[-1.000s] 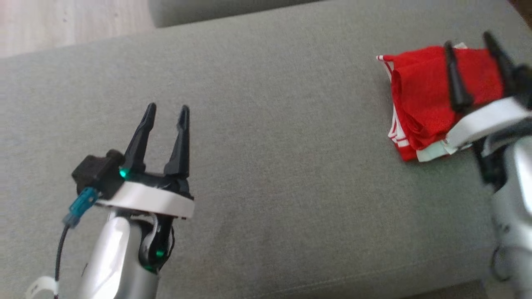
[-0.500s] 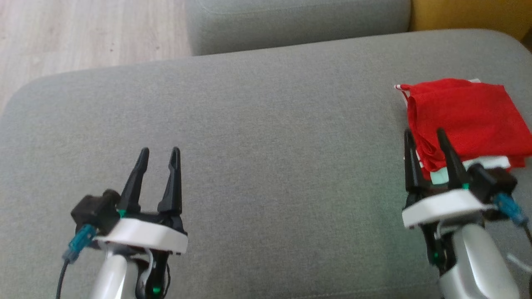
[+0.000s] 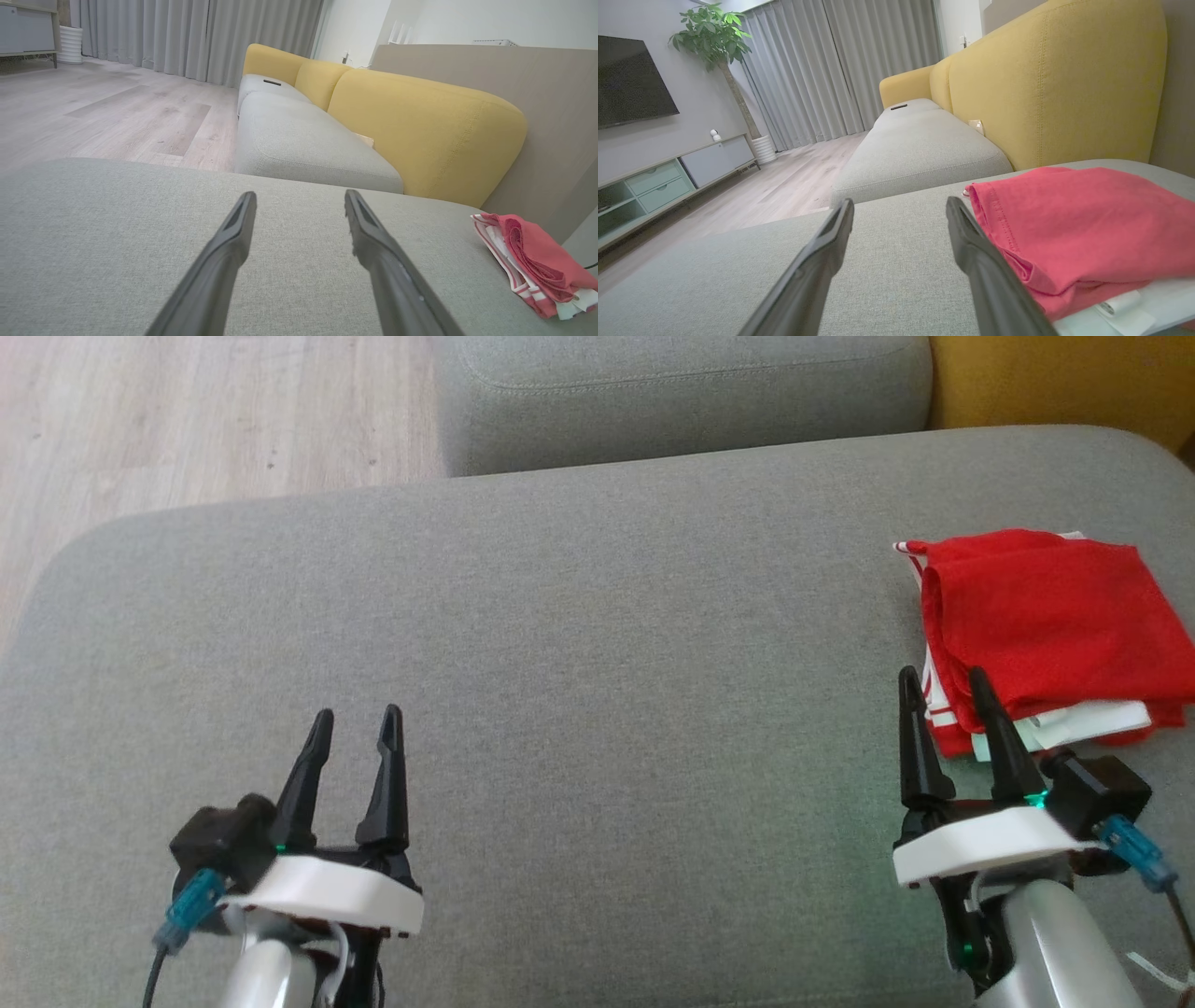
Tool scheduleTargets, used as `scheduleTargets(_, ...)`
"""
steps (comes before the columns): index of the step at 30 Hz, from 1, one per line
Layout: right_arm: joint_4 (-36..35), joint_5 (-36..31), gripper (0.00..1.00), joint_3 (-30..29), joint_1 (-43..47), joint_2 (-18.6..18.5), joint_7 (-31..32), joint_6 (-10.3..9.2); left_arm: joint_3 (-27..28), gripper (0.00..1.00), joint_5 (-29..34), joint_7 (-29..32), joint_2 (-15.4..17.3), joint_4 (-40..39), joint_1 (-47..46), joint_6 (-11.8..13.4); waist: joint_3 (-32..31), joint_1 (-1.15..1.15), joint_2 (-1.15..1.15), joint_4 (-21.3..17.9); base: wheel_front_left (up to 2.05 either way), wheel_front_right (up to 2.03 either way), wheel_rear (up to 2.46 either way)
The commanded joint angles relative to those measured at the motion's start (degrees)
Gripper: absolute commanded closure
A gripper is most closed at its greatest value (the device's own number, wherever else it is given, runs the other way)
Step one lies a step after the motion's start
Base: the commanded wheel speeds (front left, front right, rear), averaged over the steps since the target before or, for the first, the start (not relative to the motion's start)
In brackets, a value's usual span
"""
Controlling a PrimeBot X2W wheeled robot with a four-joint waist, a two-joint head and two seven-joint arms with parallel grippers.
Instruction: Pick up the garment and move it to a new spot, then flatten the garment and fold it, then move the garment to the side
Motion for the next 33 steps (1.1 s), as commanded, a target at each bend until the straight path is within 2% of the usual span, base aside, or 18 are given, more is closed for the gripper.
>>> scheduleTargets(1, -1.5, 0.2, 0.0, 1.4, -1.5, 0.1, -0.6, -0.05, 1.8, 0.0, 0.5, -0.3, 0.4, -2.1, -2.2, 0.2, 0.1, 0.0, 0.0, 0.0, 0.0, 0.0, 0.0)
scheduleTargets(21, -1.9, 0.4, 0.0, 1.6, -2.0, 0.1, -0.8, -0.05, 3.8, 0.0, 2.2, -0.3, 0.4, -3.1, -2.1, 4.3, 0.1, 0.0, 0.0, -0.1, 0.0, 0.0, 0.0)
scheduleTargets(33, -2.1, 1.2, 0.0, 1.7, -1.9, 0.1, -0.8, -0.05, 4.1, 0.0, 1.4, -0.3, 0.4, -3.3, -1.9, 4.4, 0.1, 0.0, 0.0, -0.3, 0.0, 0.0, 0.0)
